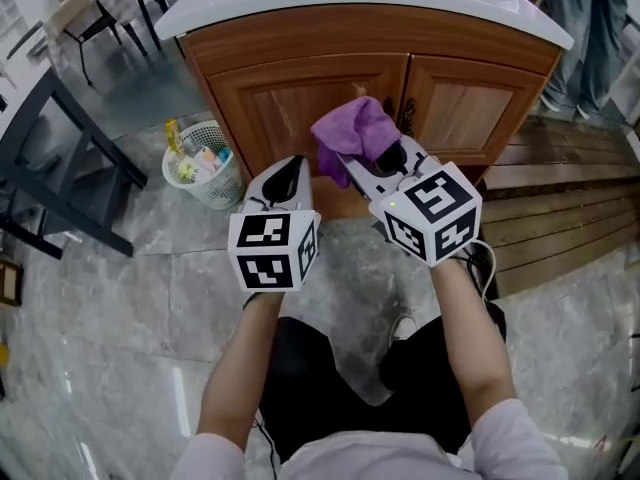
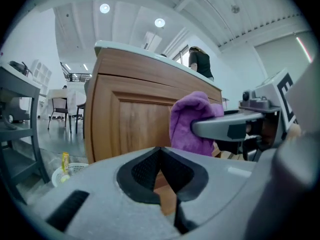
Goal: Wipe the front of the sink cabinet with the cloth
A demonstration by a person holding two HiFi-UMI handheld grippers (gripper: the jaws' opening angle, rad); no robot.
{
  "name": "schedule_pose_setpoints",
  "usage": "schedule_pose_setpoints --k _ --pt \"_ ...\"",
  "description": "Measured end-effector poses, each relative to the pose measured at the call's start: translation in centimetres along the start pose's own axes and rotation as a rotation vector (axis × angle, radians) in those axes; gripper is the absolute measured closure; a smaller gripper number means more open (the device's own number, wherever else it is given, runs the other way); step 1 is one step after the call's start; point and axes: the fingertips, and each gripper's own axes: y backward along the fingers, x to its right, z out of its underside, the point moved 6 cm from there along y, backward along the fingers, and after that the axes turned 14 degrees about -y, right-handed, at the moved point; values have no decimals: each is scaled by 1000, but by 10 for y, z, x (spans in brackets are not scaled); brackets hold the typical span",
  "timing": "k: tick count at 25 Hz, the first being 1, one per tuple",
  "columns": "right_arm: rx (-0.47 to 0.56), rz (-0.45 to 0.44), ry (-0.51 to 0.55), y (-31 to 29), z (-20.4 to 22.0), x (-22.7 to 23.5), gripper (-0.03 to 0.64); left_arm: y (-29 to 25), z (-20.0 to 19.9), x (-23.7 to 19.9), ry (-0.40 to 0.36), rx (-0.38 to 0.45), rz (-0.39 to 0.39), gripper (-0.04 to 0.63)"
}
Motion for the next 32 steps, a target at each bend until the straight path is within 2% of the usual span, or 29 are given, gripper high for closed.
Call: schedule_pose_setpoints --k 7,15,22,32 --pt "-46 -116 63 -64 30 -55 549 31 24 -37 17 -23 -108 591" --pt "-28 -136 42 -119 57 -80 549 56 42 -63 44 -38 -198 591" --pt "-28 -121 58 -123 61 -78 549 57 38 -62 50 -32 -201 591" --pt "-37 -34 67 -87 61 -40 549 35 21 -37 37 -3 -130 591"
